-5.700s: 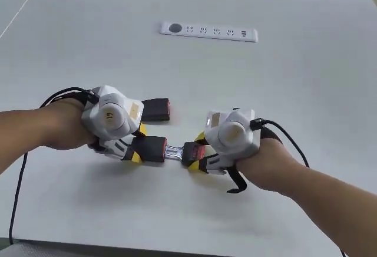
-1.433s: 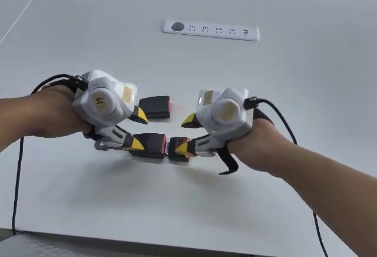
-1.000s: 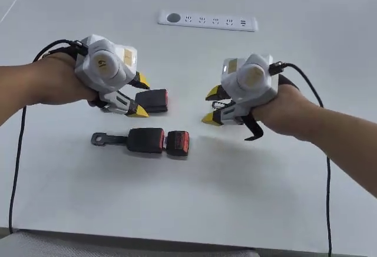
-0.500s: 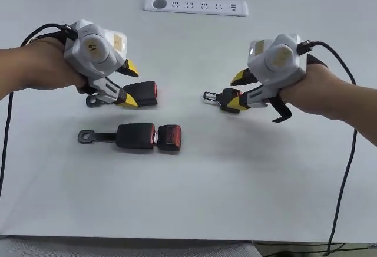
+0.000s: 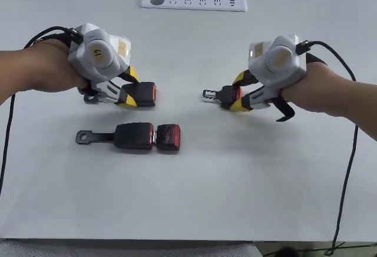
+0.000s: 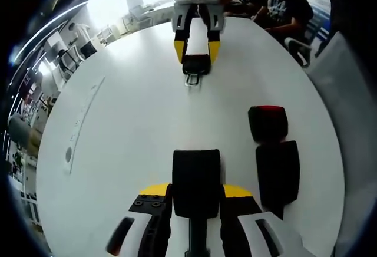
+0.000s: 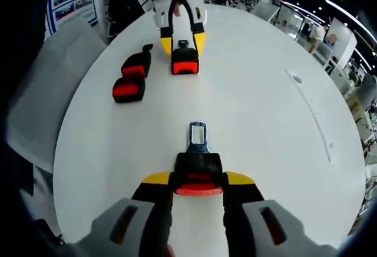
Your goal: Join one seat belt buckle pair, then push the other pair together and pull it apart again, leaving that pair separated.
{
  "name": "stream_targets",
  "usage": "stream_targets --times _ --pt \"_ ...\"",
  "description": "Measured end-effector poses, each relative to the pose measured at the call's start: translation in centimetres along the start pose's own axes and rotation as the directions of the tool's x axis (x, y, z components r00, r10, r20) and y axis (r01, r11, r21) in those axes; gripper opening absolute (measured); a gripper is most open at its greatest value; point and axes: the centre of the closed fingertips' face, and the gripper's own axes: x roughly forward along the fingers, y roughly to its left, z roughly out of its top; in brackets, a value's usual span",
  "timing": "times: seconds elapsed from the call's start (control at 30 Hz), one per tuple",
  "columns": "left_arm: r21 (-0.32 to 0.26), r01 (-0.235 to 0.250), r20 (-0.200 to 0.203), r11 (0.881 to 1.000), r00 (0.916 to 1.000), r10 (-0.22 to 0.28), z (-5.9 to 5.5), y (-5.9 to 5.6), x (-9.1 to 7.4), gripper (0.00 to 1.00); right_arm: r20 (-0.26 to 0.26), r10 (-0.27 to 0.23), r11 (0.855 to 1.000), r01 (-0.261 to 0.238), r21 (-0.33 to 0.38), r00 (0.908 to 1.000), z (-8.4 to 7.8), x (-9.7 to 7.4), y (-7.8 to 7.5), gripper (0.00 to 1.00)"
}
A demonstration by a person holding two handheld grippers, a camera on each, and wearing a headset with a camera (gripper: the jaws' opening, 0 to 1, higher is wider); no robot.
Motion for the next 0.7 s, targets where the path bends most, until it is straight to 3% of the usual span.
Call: stream_targets --times 0.23,0.27,0.5,0.7 --pt "-0.019 0.023 0.0 1.0 0.9997 -0.023 -0.43 0.35 0.37 0.32 0.003 0.026 0.999 -0.026 -0.019 0.9996 0.13 -0.09 0.25 0.32" --pt "0.006 0.031 -0.003 0.999 0.9995 -0.031 -0.48 0.25 0.45 0.32 0.003 0.028 1.0 -0.028 -0.013 0.9996 0.15 -0.1 0.26 0.32" --pt "0.022 0.023 -0.031 0.999 0.9992 -0.023 -0.66 0.23 0.9 0.32 -0.01 0.024 0.999 -0.024 -0.021 0.9997 0.14 -0.04 0.21 0.32" --pt "0.022 0.023 -0.025 0.999 0.9994 -0.023 -0.71 0.29 0.94 0.32 -0.012 0.019 0.999 -0.019 -0.025 0.9998 0.03 0.12 0.07 0.32"
